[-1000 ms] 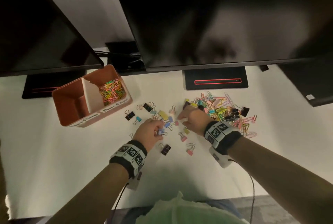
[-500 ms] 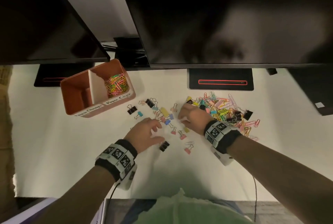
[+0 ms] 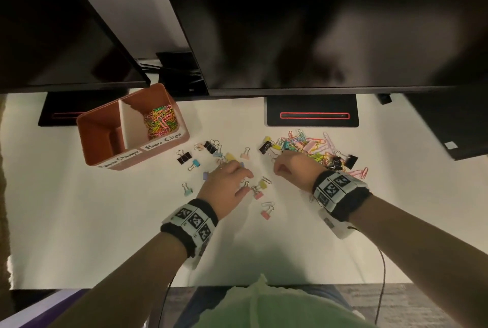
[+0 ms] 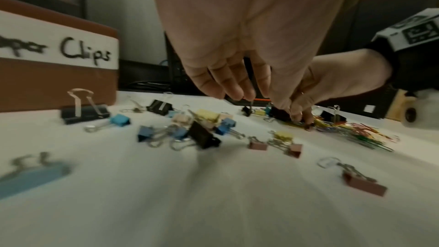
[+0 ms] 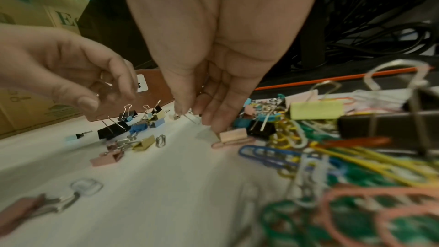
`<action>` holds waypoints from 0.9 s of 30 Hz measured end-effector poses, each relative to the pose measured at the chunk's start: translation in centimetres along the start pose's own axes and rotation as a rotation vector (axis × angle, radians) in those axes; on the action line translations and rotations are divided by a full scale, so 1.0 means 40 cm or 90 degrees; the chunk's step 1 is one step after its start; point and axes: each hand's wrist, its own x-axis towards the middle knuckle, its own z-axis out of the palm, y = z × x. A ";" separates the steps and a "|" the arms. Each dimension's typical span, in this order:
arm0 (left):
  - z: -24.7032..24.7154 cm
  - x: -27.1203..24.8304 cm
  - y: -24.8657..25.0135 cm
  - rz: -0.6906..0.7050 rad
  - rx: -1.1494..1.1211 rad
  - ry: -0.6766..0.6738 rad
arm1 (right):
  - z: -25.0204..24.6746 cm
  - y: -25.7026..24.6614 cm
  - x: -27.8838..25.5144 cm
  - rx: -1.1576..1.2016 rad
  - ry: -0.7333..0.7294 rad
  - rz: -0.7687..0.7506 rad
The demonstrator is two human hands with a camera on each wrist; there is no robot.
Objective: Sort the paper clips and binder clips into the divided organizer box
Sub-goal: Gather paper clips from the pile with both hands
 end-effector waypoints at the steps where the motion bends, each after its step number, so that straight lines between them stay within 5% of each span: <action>1: 0.014 0.009 0.015 0.014 0.012 -0.013 | -0.003 0.006 -0.015 0.004 0.010 -0.011; 7: 0.084 0.086 0.083 -0.008 0.028 -0.053 | 0.009 0.031 -0.097 0.042 0.016 -0.027; 18: 0.081 0.146 0.076 -0.058 0.035 -0.119 | -0.013 0.161 -0.236 0.012 -0.012 0.103; 27: 0.053 0.088 0.119 0.060 0.113 -0.143 | -0.005 0.221 -0.281 -0.001 -0.063 0.135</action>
